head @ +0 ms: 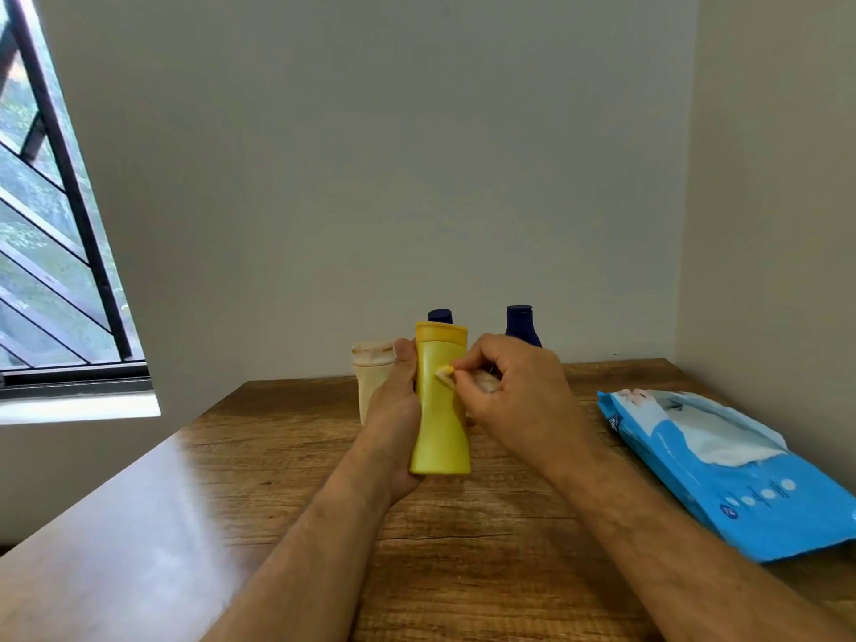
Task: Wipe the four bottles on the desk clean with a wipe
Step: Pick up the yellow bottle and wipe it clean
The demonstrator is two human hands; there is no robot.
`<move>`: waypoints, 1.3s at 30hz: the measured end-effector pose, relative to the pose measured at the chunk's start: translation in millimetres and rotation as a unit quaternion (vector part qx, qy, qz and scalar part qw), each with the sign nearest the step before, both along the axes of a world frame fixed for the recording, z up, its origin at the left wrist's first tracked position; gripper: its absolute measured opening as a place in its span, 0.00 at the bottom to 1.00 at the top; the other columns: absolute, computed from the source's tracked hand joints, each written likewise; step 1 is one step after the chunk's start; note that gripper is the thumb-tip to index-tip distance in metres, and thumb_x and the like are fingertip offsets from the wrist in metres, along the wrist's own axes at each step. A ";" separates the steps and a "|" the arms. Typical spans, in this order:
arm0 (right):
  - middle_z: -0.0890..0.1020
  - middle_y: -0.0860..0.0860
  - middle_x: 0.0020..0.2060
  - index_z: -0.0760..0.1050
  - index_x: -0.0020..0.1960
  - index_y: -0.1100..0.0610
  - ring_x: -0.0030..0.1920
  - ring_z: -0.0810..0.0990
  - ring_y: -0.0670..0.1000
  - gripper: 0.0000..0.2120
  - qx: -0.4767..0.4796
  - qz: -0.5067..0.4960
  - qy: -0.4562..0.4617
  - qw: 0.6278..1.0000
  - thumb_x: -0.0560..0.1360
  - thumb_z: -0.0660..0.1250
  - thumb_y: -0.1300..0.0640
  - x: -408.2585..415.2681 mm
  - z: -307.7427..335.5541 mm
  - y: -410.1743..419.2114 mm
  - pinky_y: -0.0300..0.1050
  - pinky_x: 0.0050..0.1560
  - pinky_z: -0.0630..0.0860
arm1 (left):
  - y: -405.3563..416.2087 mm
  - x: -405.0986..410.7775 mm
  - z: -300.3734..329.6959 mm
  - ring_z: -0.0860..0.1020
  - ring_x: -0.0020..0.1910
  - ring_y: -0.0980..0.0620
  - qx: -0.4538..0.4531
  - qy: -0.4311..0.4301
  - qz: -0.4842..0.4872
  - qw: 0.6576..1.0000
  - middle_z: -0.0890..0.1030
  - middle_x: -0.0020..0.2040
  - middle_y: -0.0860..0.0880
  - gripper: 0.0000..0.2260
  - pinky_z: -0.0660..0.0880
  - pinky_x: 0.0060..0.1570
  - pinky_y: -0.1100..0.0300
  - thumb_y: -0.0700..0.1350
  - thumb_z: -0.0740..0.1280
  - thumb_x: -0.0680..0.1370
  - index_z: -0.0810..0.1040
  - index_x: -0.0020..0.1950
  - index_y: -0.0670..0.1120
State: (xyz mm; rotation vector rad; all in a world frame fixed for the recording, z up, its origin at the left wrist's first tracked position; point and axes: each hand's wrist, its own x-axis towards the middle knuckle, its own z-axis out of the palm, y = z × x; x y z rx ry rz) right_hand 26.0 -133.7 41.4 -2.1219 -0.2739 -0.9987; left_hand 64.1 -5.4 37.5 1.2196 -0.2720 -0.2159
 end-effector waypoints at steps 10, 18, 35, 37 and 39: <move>0.81 0.42 0.39 0.81 0.42 0.52 0.43 0.80 0.41 0.02 -0.069 0.110 0.060 0.990 0.74 0.73 0.57 -4.2 -4.1 1.5 0.32 0.39 0.77 | 3.6 1.5 0.6 0.84 0.44 0.45 -0.025 -0.009 0.003 1.000 0.85 0.46 0.40 0.30 0.81 0.48 0.49 0.66 0.55 0.80 0.82 0.55 0.42; 0.81 0.41 0.39 0.79 0.42 0.48 0.43 0.80 0.38 0.03 -0.004 0.033 0.007 0.999 0.74 0.72 0.55 -1.4 -2.0 5.6 0.30 0.37 0.76 | 1.4 4.5 1.1 0.86 0.40 0.44 -0.025 -0.012 0.055 0.998 0.86 0.46 0.40 0.29 0.83 0.42 0.47 0.65 0.57 0.80 0.81 0.55 0.41; 0.81 0.41 0.40 0.81 0.44 0.58 0.32 0.80 0.34 0.02 0.086 0.161 0.100 0.978 0.75 0.72 0.61 -9.3 -0.8 13.1 0.27 0.28 0.72 | 6.9 10.5 -1.9 0.76 0.54 0.37 -0.156 0.011 -0.030 0.987 0.79 0.45 0.40 0.40 0.73 0.63 0.35 0.75 0.54 0.72 0.80 0.65 0.45; 0.81 0.41 0.40 0.81 0.45 0.56 0.32 0.80 0.37 0.01 0.108 0.133 0.079 0.982 0.76 0.71 0.59 -7.8 -1.8 11.4 0.30 0.27 0.73 | 4.9 4.7 -0.9 0.82 0.49 0.39 -0.128 0.007 -0.052 0.990 0.83 0.49 0.39 0.38 0.80 0.53 0.41 0.73 0.59 0.72 0.80 0.62 0.42; 0.82 0.44 0.38 0.81 0.46 0.54 0.29 0.80 0.40 0.01 0.124 0.103 0.052 0.986 0.77 0.71 0.58 -6.3 -1.5 10.3 0.32 0.26 0.73 | 2.1 -0.9 0.4 0.84 0.41 0.44 -0.099 0.008 -0.077 0.992 0.84 0.46 0.40 0.30 0.80 0.43 0.50 0.68 0.60 0.76 0.83 0.54 0.42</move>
